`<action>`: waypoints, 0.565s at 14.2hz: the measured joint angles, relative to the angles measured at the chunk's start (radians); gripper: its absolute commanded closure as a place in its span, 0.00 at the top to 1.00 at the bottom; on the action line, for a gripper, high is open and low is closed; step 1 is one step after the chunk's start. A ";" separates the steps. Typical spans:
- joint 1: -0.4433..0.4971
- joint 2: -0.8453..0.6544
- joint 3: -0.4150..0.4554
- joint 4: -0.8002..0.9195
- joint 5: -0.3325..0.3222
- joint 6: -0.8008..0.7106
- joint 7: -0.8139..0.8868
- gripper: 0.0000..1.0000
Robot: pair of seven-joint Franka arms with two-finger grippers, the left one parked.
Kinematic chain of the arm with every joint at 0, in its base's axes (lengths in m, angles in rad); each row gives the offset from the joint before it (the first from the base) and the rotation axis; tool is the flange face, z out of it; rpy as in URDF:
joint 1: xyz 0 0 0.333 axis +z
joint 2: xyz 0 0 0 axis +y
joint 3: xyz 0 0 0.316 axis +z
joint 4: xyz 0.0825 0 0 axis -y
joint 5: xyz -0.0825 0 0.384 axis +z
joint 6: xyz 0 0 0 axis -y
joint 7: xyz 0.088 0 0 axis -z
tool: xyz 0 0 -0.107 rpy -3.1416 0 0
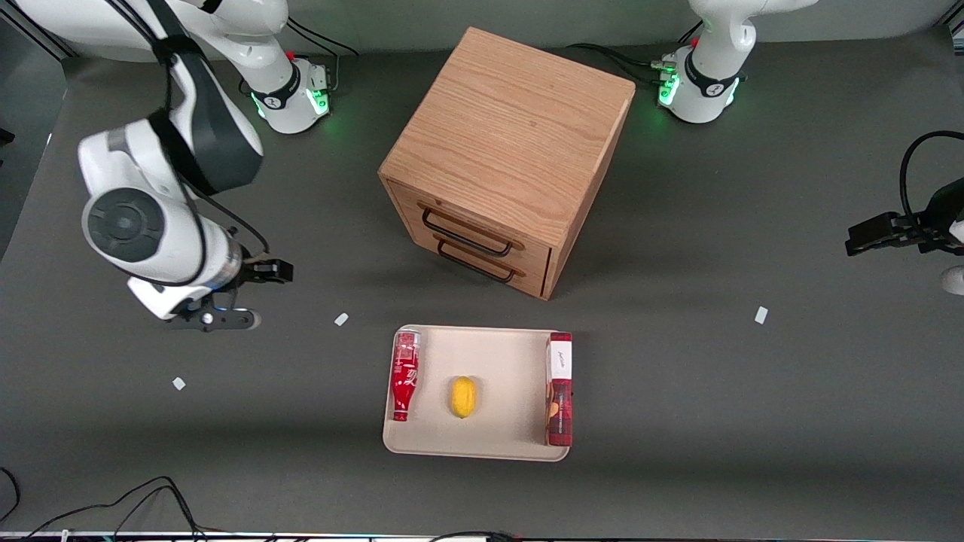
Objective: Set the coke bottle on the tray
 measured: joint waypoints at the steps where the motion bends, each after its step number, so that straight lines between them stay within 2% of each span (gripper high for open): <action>1: -0.030 -0.012 0.020 -0.002 0.000 -0.014 -0.033 1.00; 4: -0.032 -0.045 -0.008 -0.005 0.028 -0.039 -0.108 1.00; 5: 0.003 -0.066 -0.066 -0.005 0.056 -0.042 -0.138 1.00; 8: 0.194 -0.163 -0.348 -0.027 0.160 -0.047 -0.227 1.00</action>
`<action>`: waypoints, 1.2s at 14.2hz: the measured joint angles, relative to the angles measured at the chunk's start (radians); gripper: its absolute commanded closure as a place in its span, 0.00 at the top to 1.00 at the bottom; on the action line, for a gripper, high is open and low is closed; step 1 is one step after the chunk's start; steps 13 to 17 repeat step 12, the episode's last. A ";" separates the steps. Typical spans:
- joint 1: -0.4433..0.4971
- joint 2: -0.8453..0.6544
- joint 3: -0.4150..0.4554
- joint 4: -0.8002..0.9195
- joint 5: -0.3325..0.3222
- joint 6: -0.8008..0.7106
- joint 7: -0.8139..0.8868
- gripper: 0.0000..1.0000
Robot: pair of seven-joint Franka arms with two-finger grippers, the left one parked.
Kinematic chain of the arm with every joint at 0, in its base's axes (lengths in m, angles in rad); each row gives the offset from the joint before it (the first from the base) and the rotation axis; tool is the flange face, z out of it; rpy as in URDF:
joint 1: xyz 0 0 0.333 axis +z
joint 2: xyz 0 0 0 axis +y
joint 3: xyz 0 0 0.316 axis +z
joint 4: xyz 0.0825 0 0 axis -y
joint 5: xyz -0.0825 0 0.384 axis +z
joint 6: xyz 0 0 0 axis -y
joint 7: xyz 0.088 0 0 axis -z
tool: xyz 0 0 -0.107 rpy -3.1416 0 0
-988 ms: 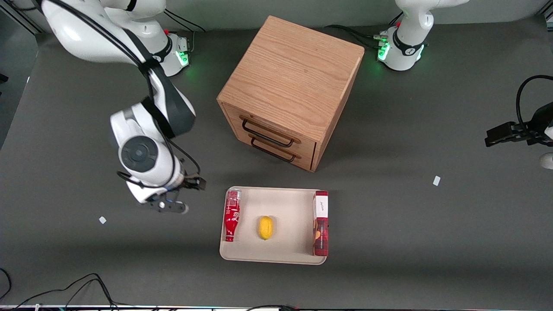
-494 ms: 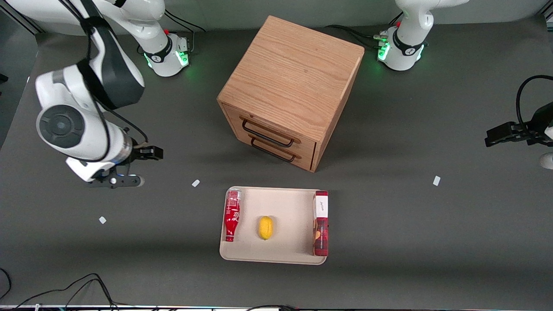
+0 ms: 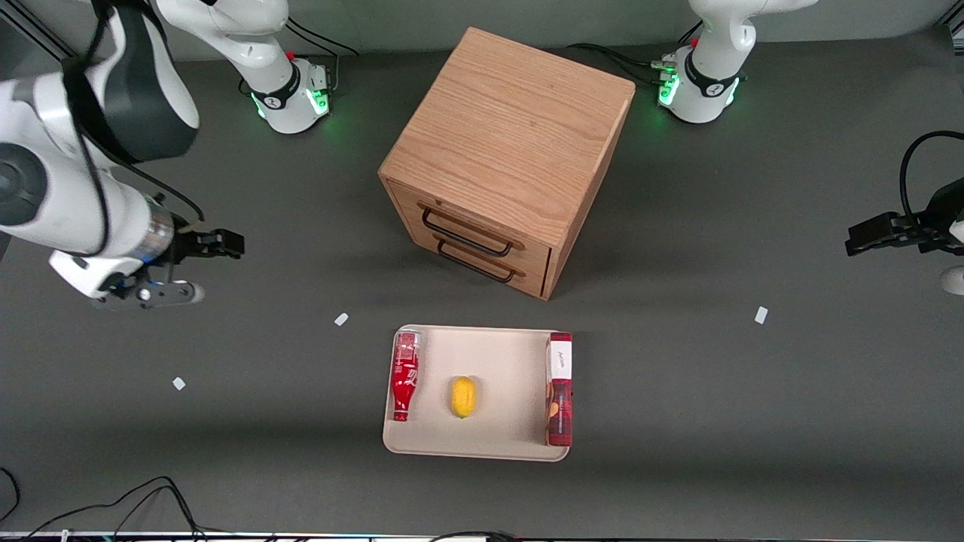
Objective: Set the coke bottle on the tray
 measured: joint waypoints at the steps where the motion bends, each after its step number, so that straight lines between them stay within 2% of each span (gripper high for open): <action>1: 0.051 -0.040 -0.072 -0.022 0.016 0.000 -0.019 1.00; 4: 0.147 -0.159 -0.199 -0.106 0.054 0.016 -0.031 1.00; 8: 0.221 -0.228 -0.263 -0.129 0.063 0.011 -0.031 1.00; 12: 0.220 -0.229 -0.281 -0.093 0.088 -0.056 -0.065 1.00; 17: 0.220 -0.229 -0.281 -0.093 0.088 -0.056 -0.065 1.00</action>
